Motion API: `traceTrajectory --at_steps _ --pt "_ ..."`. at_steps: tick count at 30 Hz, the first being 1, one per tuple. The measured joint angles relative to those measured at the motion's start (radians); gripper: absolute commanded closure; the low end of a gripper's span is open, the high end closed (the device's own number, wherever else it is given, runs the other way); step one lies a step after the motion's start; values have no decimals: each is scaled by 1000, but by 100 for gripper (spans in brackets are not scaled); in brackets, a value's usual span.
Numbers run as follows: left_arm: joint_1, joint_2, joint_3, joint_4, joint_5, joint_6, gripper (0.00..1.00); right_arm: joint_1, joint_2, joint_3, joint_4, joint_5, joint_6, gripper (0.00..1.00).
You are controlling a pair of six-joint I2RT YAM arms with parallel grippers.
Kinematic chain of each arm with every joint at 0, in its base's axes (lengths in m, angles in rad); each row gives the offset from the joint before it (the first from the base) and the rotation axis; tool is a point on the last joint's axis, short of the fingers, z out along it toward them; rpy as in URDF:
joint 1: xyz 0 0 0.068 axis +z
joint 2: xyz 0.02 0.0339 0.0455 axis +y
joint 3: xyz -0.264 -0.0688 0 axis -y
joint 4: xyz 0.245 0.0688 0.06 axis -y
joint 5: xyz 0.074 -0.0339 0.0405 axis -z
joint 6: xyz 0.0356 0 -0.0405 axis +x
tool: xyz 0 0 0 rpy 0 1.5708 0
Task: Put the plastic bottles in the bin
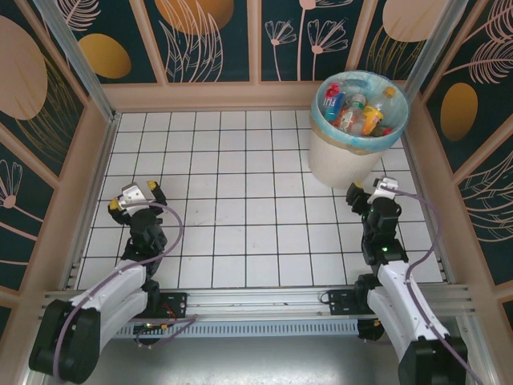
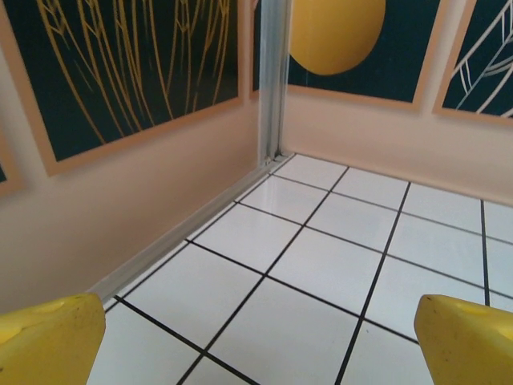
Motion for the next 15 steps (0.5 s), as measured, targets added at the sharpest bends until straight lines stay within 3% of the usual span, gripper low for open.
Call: traceTrajectory --at_steps 5,10,15 --pt "94 166 -13 134 132 0 2 0 113 -130 272 64 -43 26" --pt "192 325 18 219 326 0 2 -17 321 -187 549 98 -89 25" --pt "262 387 10 382 511 0 2 -36 495 -203 818 6 -127 25"
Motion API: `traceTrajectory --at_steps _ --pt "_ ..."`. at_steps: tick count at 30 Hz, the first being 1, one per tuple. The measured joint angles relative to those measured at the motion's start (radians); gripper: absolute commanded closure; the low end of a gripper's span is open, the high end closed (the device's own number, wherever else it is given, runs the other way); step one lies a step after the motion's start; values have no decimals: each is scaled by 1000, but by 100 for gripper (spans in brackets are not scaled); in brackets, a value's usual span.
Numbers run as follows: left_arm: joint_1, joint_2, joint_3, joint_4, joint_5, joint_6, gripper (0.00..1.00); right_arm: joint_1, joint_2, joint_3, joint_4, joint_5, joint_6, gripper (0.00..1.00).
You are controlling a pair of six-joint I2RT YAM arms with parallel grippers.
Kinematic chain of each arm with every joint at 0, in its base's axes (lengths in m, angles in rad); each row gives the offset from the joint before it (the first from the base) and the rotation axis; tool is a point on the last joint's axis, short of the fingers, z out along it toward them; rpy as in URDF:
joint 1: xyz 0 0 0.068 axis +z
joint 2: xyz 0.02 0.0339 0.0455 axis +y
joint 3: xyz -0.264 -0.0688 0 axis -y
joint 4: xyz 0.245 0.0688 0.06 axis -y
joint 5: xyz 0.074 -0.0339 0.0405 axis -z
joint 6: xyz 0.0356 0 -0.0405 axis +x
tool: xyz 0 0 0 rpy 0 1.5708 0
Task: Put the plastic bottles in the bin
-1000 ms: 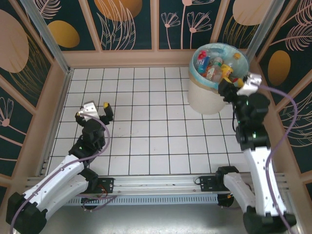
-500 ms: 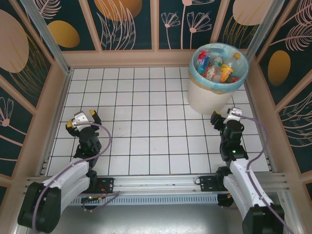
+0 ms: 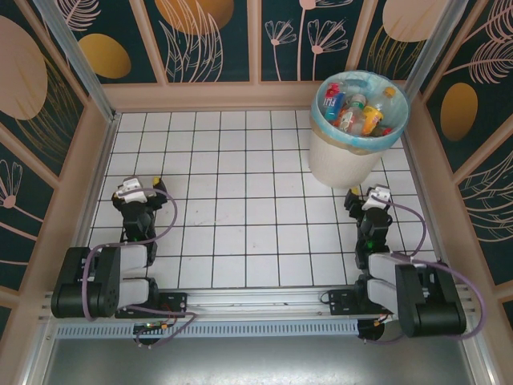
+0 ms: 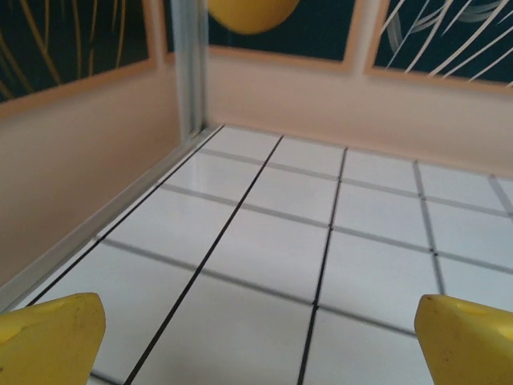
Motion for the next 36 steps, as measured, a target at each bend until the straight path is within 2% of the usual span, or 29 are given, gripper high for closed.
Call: traceTrajectory --at_steps 6,9,12,19,20,21,36 --pt "3 163 -26 212 86 8 2 -47 187 -8 322 -138 -20 25" --pt "3 206 -5 204 86 8 1 -62 310 -8 433 -167 -21 24" --pt "3 206 41 183 86 8 1 -62 391 -6 471 -181 -20 22" --pt "3 207 81 154 86 8 1 -67 415 97 436 -122 11 14" --pt "3 206 81 151 86 8 1 -69 415 114 420 -110 16 4" --pt "3 206 81 148 86 8 1 -69 415 121 411 -105 18 1" --pt "3 208 107 97 168 34 1 -72 415 139 347 -67 36 1"
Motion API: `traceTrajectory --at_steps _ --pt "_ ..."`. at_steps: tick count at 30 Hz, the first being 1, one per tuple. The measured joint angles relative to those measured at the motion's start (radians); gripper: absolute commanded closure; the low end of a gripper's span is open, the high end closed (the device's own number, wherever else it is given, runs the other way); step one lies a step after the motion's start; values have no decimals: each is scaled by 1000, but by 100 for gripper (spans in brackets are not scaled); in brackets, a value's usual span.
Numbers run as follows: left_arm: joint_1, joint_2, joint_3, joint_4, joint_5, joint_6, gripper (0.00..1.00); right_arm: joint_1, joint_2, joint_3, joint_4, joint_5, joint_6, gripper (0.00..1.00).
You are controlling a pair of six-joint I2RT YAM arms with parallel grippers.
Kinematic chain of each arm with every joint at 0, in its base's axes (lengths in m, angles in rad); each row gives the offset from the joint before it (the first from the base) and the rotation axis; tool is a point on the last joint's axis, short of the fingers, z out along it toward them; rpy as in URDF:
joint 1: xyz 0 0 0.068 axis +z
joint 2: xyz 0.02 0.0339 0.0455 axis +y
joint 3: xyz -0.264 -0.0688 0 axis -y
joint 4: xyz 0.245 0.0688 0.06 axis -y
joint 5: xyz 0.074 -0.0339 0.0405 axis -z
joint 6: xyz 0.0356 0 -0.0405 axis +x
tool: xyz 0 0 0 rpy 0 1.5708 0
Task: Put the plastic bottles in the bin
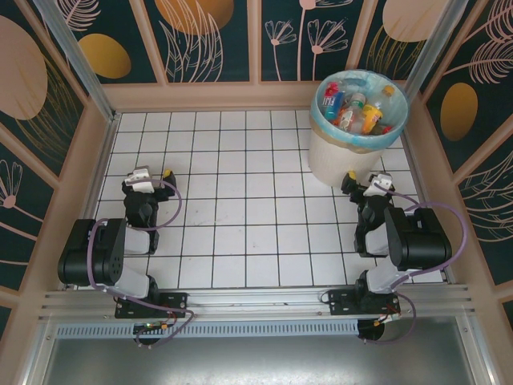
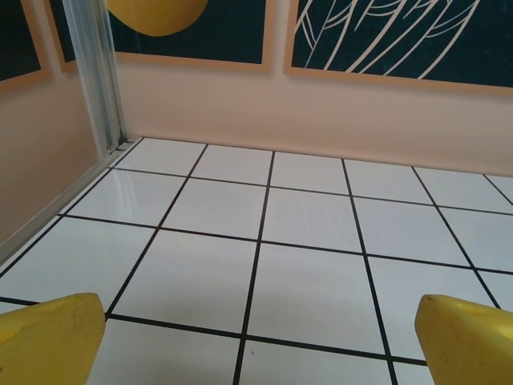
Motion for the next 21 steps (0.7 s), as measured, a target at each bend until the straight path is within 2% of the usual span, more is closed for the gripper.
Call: traceTrajectory --at_steps 21 --pt "0 1 0 -11 7 1 1 0 0 5 -7 1 0 1"
